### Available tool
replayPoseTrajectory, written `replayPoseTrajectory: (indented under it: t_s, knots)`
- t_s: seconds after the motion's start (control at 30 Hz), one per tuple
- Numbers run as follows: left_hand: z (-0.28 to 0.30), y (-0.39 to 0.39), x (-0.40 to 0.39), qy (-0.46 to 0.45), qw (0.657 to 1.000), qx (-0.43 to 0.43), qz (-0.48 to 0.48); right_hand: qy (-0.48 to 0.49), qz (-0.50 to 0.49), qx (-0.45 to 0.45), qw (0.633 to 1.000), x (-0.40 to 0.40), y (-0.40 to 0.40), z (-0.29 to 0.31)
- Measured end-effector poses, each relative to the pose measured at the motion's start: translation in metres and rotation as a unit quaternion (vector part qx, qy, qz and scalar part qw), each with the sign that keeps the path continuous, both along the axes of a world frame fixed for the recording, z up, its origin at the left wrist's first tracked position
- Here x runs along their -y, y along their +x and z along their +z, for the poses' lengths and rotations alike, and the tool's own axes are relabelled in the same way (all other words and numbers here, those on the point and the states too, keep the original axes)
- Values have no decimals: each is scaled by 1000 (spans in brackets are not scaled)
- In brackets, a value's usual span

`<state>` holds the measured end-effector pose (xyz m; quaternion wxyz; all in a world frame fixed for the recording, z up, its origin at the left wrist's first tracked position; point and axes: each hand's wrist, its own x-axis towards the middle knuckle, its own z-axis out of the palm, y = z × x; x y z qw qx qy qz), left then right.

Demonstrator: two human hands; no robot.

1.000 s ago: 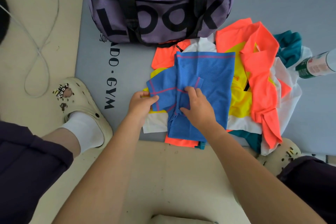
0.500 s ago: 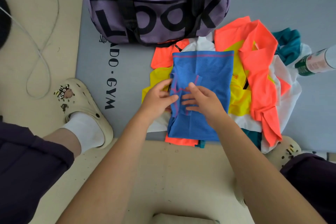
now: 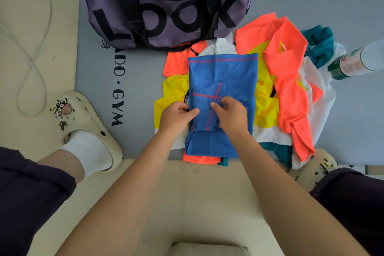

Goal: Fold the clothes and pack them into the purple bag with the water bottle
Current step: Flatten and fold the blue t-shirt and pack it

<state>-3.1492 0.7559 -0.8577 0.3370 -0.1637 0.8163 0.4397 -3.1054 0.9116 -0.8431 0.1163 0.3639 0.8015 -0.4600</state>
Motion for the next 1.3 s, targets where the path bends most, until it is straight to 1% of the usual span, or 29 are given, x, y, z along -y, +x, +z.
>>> replayPoseTrajectory:
  t_s: [0.07, 0.17, 0.27, 0.33, 0.43, 0.47, 0.57, 0.63, 0.7, 0.77, 0.8, 0.83, 0.87, 0.93, 1.0, 1.03, 1.1, 1.2, 1.27, 1.3]
  knots:
    - [-5, 9, -1, -17, 1000, -23, 1, 45, -15, -22, 999, -8, 6, 1]
    - [-10, 22, 0, -21, 999, -32, 36, 98, -64, -37, 992, -26, 28, 3]
    - [-9, 35, 2, -22, 998, -39, 43, 136, -100, -15, 986, -39, 64, 2]
    - [-6, 43, 5, -32, 998, -32, 37, 133, -117, 9, 984, -42, 85, -1]
    - [-4, 53, 12, -49, 999, 3, -11, 57, -143, 64, 986, -41, 104, -4]
    - [-3, 56, 14, -49, 998, 20, -34, 41, -136, 86, 986, -41, 108, -5]
    - [0, 64, 20, -37, 995, 66, -67, 21, -57, 142, 988, -46, 114, -5]
    - [3, 66, 23, -25, 993, 97, -61, -20, -38, 144, 989, -50, 117, -1]
    - [7, 70, 29, -9, 991, 121, -52, -133, -85, 137, 978, -54, 125, 4]
    - [15, 78, 37, -1, 986, 158, -58, -265, -118, 147, 946, -58, 141, 11]
    - [19, 84, 40, 3, 982, 182, -58, -311, -126, 158, 929, -61, 148, 14]
    - [22, 89, 41, 13, 979, 197, -49, -338, -130, 168, 917, -64, 153, 17]
    - [26, 93, 40, 28, 980, 197, -29, -351, -129, 172, 911, -66, 154, 20]
    - [34, 92, 34, 61, 985, 156, 42, -362, -125, 153, 911, -69, 146, 27]
    - [40, 81, 27, 112, 981, 115, 105, -360, -148, 100, 916, -72, 128, 33]
    - [42, 73, 23, 142, 976, 110, 120, -357, -164, 71, 917, -74, 117, 35]
    - [49, 55, 14, 196, 962, 123, 142, -370, -174, 28, 912, -79, 94, 40]
    - [57, 23, 1, 277, 938, 133, 158, -405, -165, -15, 899, -87, 58, 46]
    - [56, 2, -2, 329, 924, 132, 145, -404, -140, -35, 903, -94, 37, 48]
    - [53, -7, -3, 326, 929, 128, 122, -390, -125, -33, 912, -96, 28, 48]
